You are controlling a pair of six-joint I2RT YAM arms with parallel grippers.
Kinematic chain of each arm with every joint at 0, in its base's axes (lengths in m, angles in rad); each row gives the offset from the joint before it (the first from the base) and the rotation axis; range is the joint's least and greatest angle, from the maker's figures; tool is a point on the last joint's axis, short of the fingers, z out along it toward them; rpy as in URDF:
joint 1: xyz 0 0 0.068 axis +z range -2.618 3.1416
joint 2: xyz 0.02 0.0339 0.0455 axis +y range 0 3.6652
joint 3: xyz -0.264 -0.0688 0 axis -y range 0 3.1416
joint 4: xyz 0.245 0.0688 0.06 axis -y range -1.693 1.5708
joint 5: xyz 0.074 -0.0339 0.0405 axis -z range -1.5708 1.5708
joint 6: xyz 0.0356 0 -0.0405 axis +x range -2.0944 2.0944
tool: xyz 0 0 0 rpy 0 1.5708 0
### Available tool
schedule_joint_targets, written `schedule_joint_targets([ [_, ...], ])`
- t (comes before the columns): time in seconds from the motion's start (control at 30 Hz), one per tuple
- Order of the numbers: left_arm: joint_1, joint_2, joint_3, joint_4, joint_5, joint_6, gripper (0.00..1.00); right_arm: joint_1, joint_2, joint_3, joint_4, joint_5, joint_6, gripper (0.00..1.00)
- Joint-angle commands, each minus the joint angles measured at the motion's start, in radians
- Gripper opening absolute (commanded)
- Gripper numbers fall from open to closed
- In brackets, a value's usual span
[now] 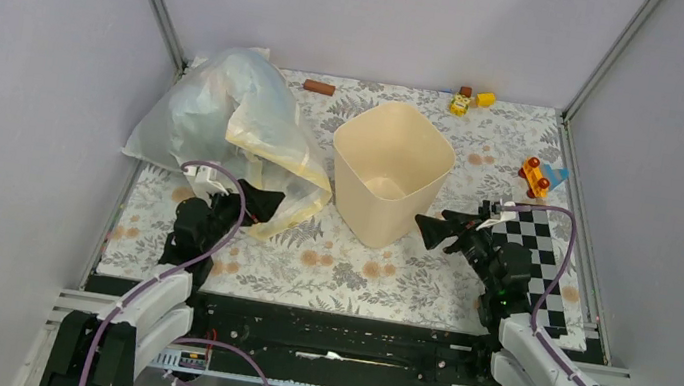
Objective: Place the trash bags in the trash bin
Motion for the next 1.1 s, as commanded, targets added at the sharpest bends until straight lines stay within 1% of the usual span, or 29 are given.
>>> schedule_joint_targets([
  [0.0,0.002,-0.033,0.017,0.022,-0.024,-0.001,0.99,0.018,0.004,0.030,0.038,-0.019,-0.036,1.00],
  [0.13,0.002,-0.041,0.020,0.005,-0.037,0.002,0.99,0.053,0.015,0.036,0.040,-0.021,-0.057,1.00],
  [0.27,0.002,-0.053,0.031,-0.034,-0.085,-0.034,0.99,0.108,0.013,0.034,0.029,0.029,-0.092,1.00],
  [0.43,0.001,-0.074,0.028,-0.045,-0.105,-0.053,0.99,0.219,0.006,0.024,0.016,0.195,-0.173,1.00],
  [0.57,0.002,-0.107,0.027,-0.072,-0.140,-0.055,0.99,0.293,0.010,0.027,0.007,0.275,-0.201,1.00],
  [0.67,0.001,-0.138,0.022,-0.059,-0.127,-0.023,0.99,0.346,0.014,0.030,0.005,0.335,-0.225,1.00],
  [0.83,0.001,-0.209,0.077,-0.226,-0.237,-0.006,0.98,0.396,0.078,0.049,0.034,0.364,-0.224,1.00],
  [0.9,0.001,-0.233,0.114,-0.306,-0.288,-0.022,0.94,0.407,0.131,0.058,0.062,0.357,-0.210,1.00],
  [0.93,0.001,-0.244,0.130,-0.345,-0.300,-0.029,0.94,0.411,0.156,0.062,0.080,0.353,-0.203,1.00],
  [1.03,0.001,-0.274,0.153,-0.372,-0.276,-0.037,0.93,0.426,0.230,0.077,0.129,0.348,-0.189,1.00],
  [1.07,0.001,-0.281,0.163,-0.390,-0.293,-0.047,0.93,0.431,0.253,0.086,0.139,0.352,-0.186,1.00],
])
